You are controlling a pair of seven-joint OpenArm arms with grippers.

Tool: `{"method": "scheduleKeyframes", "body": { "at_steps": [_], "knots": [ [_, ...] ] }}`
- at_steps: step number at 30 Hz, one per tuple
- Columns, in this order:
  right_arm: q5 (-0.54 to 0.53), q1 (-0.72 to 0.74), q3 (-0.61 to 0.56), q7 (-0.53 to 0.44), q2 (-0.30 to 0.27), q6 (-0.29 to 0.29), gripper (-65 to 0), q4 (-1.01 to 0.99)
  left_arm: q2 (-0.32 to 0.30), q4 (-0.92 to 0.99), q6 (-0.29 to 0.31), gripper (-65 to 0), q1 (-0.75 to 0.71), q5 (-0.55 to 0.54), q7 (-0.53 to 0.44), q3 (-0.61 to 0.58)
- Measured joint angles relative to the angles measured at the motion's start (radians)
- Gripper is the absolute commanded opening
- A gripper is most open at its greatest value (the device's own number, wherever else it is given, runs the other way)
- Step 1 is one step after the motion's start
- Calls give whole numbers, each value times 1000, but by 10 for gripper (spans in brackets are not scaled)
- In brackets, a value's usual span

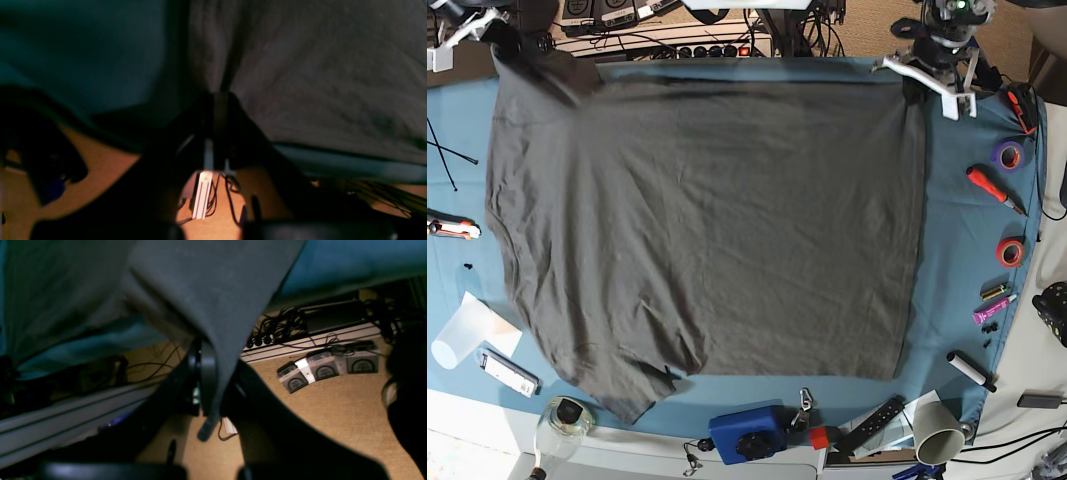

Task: Fold the T-shirt properly
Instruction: 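Pull the hem corners apart with both grippers to flatten the shirt, then lift the hem and fold it toward the collar with both grippers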

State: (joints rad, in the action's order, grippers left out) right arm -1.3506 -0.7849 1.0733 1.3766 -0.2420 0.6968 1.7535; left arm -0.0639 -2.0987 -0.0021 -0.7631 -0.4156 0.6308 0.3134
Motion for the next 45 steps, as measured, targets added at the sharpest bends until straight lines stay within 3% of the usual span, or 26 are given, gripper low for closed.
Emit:
{"method": "scheduleKeyframes", "body": {
  "at_steps": [5,9,14,24,33,35,45],
  "knots": [
    [-44,-24,0,29,23,0,-650,0,-13,-61,3,-650,-47,-42,65,79],
    [-56,-18,0,29,29,0,-650,0,-36,-64,61,-650,-55,-68,68,109],
    [-54,30,0,29,29,0,-650,0,-35,-64,60,-650,-53,-128,68,109],
    [-53,79,0,25,29,0,-650,0,-35,-64,60,-650,-1,-128,47,109],
    [15,155,0,3,29,0,-650,0,-35,-65,59,-650,31,-84,40,109],
    [17,165,0,2,29,0,-650,0,-35,-65,35,-650,39,-78,33,109],
    [125,245,-9,-28,26,0,-650,0,-35,-66,52,-650,91,-79,23,109]
  ]
}}
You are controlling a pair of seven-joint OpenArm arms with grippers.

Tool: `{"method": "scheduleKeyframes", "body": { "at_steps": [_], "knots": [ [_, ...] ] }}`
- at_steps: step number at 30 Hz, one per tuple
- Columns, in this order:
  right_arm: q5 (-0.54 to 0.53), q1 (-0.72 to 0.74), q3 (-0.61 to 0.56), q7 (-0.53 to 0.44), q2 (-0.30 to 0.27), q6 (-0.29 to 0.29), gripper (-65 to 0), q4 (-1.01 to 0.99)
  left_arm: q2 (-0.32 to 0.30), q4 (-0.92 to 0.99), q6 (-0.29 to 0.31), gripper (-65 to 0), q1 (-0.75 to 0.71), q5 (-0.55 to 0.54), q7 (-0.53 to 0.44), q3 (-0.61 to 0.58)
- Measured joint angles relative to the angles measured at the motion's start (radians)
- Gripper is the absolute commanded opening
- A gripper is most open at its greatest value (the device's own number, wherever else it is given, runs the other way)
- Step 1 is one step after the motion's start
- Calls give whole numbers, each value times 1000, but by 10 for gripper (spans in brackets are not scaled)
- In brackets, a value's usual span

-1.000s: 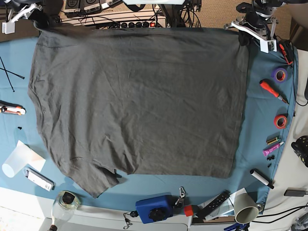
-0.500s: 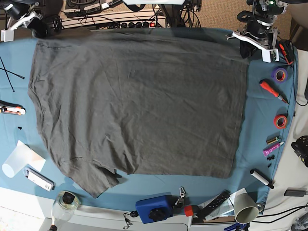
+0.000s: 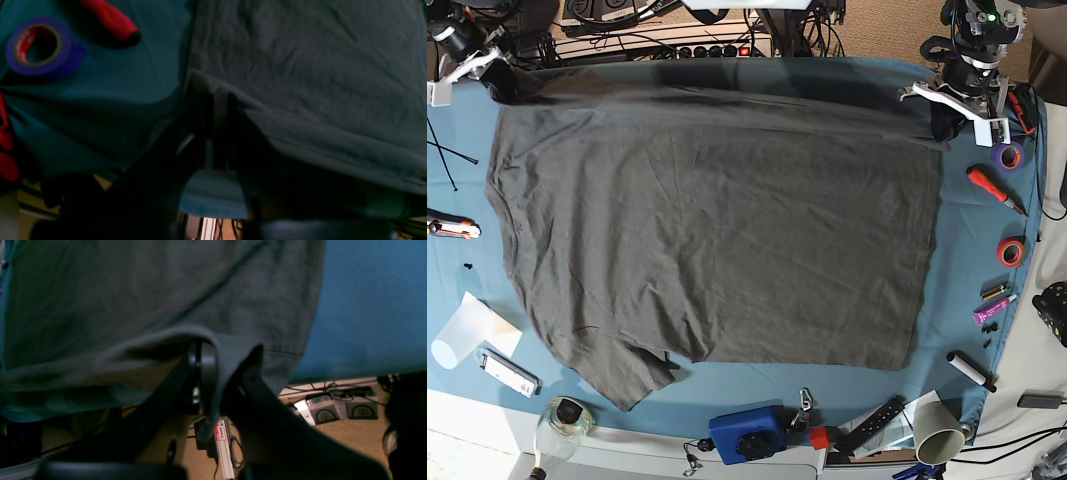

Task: Fold the T-shirt properly
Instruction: 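Lift the hem and fold it toward the collar with both grippers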

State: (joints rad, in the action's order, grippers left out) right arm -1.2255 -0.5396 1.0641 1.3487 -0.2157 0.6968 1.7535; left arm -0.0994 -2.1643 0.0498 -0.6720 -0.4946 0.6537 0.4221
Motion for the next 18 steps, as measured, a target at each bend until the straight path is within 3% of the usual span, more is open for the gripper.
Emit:
{"method": "scheduleKeyframes", "body": {
  "at_steps": [7,18],
  "knots": [
    [151,72,-130,-70,-33,0,-650,0,2,0,0,-650,48,3,0,0],
    [259,172,-148,-101,-31,0,-650,0,3,27,1,-650,128,23,-20,0]
  ]
}}
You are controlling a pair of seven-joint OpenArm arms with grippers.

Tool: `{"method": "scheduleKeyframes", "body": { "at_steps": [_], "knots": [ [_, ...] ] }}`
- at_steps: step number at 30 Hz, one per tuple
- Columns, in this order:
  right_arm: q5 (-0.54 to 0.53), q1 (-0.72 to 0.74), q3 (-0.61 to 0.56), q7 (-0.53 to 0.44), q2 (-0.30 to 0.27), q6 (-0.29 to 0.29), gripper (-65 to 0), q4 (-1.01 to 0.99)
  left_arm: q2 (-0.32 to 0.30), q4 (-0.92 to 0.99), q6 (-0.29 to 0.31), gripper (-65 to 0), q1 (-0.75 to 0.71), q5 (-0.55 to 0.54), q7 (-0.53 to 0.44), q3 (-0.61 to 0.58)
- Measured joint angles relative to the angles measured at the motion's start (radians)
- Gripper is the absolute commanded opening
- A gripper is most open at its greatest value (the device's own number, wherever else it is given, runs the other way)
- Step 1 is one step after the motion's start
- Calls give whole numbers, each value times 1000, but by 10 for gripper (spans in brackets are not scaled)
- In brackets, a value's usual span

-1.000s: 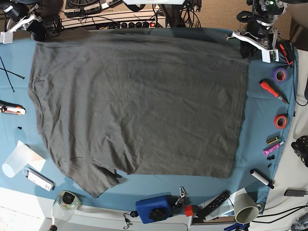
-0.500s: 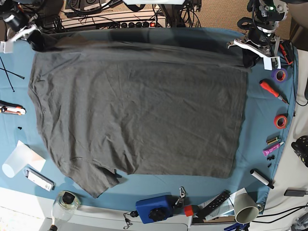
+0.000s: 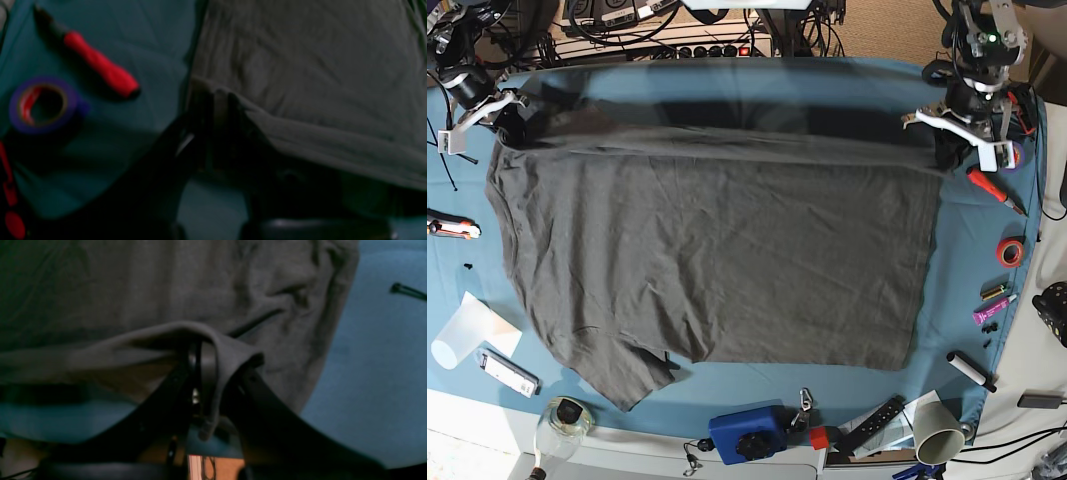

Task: Fold the T-shirt properly
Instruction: 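Lift the hem and fold it toward the collar with both grippers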

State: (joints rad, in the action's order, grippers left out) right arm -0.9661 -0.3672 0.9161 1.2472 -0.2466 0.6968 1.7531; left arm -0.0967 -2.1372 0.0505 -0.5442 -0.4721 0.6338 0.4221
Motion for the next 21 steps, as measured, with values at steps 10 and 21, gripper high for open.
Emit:
{"method": "scheduleKeyframes", "body": {
  "at_steps": [10,21],
  "knots": [
    [39,2,0,-56,0,-16,-650,0,0,128,6,-650,85,103,-42,-71],
    [204,78,-85,-121,0,-46,-650,-2,-14,132,-5,-650,160,155,-56,-131]
  ]
}}
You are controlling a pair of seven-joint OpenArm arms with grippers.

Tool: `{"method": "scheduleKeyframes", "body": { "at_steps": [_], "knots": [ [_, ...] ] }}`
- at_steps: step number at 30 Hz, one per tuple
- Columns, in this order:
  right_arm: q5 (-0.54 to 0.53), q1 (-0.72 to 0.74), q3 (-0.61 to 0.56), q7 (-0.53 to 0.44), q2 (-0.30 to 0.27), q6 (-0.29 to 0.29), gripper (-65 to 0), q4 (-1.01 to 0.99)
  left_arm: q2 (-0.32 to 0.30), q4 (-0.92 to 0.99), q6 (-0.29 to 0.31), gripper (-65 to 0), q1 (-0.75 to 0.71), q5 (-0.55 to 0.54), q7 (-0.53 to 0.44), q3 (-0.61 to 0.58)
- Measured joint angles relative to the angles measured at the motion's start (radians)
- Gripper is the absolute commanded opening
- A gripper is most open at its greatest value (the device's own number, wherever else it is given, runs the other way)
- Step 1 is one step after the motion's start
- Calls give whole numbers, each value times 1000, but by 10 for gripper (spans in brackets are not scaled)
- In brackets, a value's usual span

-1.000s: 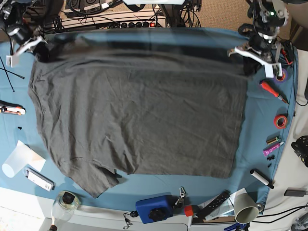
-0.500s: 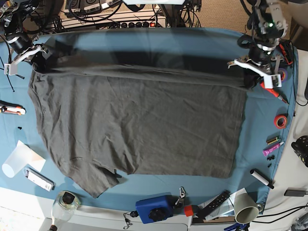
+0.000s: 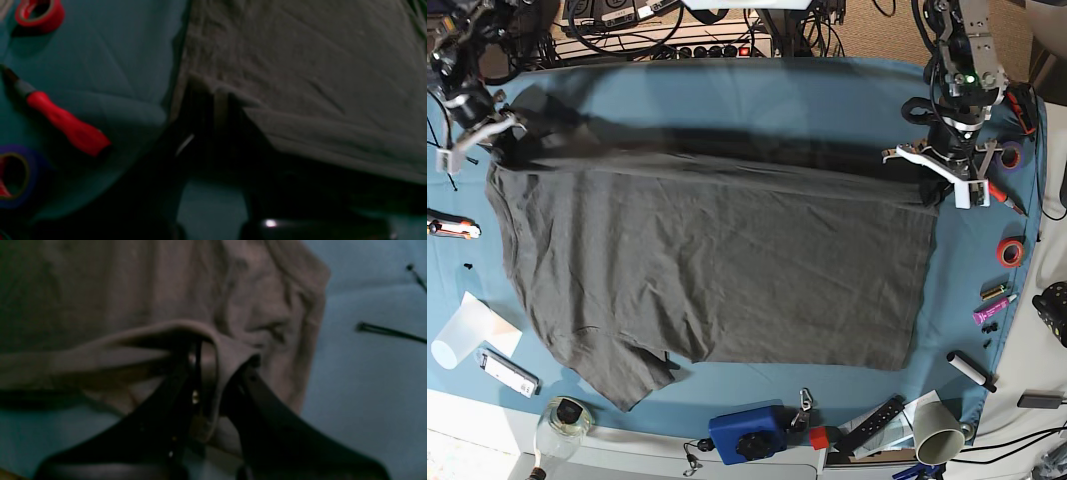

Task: Fold the T-shirt properly
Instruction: 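Lift the hem and fold it toward the collar with both grippers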

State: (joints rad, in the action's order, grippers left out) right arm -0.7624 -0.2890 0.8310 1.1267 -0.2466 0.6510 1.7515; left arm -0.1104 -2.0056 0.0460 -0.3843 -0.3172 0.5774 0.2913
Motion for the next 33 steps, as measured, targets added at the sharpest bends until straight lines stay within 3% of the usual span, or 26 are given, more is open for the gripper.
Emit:
{"method": "scheduleKeyframes", "body": {
  "at_steps": [2,6,13,33],
  "knots": [
    [50,15,-54,-35,0,0,-650,0,-16,14,7,-650,8,45,-24,-26],
    [151,62,-112,-84,0,-47,-650,0,-26,91,-43,-650,51,85,-32,-58],
    [215,111,-137,-110,0,-50,-650,-2,-25,195,-45,-650,121,85,-29,-67],
    [261,417,-135,-134,0,-58,-650,-416,-25,383,-41,-650,314,81,-26,-67]
  ]
}}
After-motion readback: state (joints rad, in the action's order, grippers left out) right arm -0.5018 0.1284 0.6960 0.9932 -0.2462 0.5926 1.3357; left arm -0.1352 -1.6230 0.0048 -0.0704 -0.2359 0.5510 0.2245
